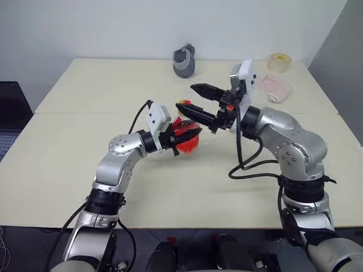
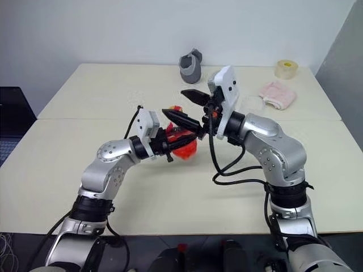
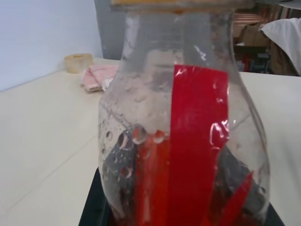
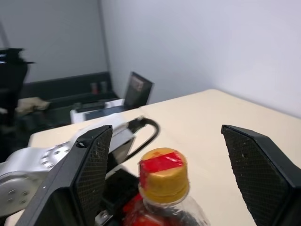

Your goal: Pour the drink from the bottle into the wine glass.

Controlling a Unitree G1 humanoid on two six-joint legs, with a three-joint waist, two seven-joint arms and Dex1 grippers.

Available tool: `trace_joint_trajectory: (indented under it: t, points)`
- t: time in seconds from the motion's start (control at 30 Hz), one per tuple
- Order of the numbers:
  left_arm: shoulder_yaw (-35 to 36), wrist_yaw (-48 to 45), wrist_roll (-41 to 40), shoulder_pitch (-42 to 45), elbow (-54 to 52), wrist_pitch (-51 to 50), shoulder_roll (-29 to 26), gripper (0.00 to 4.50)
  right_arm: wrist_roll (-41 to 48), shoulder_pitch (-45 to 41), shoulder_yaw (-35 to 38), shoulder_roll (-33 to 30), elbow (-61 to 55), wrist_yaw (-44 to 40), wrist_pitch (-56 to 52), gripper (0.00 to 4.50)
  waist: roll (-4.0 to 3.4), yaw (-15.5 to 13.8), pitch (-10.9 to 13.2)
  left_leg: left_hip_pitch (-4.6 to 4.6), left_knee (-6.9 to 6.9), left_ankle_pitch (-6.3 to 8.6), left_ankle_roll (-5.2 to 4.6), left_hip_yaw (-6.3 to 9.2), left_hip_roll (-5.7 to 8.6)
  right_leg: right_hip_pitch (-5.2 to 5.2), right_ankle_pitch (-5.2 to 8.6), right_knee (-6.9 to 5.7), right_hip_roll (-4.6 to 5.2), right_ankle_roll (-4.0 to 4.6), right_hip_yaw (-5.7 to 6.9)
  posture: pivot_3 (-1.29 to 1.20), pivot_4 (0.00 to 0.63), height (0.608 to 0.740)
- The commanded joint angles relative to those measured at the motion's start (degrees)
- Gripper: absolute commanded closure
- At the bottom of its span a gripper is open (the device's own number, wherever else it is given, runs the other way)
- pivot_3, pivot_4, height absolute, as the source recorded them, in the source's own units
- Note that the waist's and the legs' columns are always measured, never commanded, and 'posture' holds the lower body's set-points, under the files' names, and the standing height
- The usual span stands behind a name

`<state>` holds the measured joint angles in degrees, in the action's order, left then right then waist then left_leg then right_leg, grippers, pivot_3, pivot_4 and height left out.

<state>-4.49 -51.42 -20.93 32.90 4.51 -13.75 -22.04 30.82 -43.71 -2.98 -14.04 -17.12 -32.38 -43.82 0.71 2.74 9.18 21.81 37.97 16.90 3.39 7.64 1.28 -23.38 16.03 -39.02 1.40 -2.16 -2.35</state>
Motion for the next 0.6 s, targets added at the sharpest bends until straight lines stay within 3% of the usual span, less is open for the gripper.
trace_joint_trajectory:
  t: [0.03, 0.43, 0.53, 0.6]
  points:
    - [0.8, 0.2, 0.9, 2.4, 1.1, 3.3, 0.8, 3.13, -1.7, -1.9, -0.8, 1.4, -0.1, 1.9, 2.8, 0.55, 0.0, 0.1, 0.0, 0.0, 0.0, 0.0, 0.0, 0.0, 0.0, 0.0, 0.0, 0.0, 0.0, 0.0, 0.0, 0.0, 0.15, 0.74]
    - [1.0, -0.2, 2.2, 2.9, 3.7, 5.8, 1.5, 3.13, -3.1, -1.2, -3.7, 4.1, 2.2, 1.9, 3.7, 0.55, 0.0, 0.4, 0.0, 0.01, 0.0, -0.01, 0.01, 0.02, 0.0, -0.02, 0.0, 0.0, 0.0, 0.0, 0.0, 0.0, 0.15, 0.74]
    - [0.9, 0.1, 2.1, 2.4, 2.8, 5.6, 1.7, 3.13, -3.5, -1.5, -3.5, 4.1, 3.2, 2.0, 4.3, 1.17, 0.0, 0.4, 0.0, 0.01, 0.0, 0.0, 0.0, 0.02, 0.0, -0.02, 0.0, 0.0, 0.0, 0.0, 0.0, 0.0, 0.15, 0.74]
    - [0.9, 0.1, 2.0, 2.3, 2.6, 5.5, 1.8, 3.13, -3.5, -1.6, -3.3, 4.1, 3.7, 1.8, 4.7, 1.86, 0.0, 0.4, 0.0, 0.01, 0.0, 0.0, 0.0, 0.01, 0.0, -0.02, 0.0, 0.0, 0.0, 0.0, 0.0, 0.0, 0.15, 0.74]
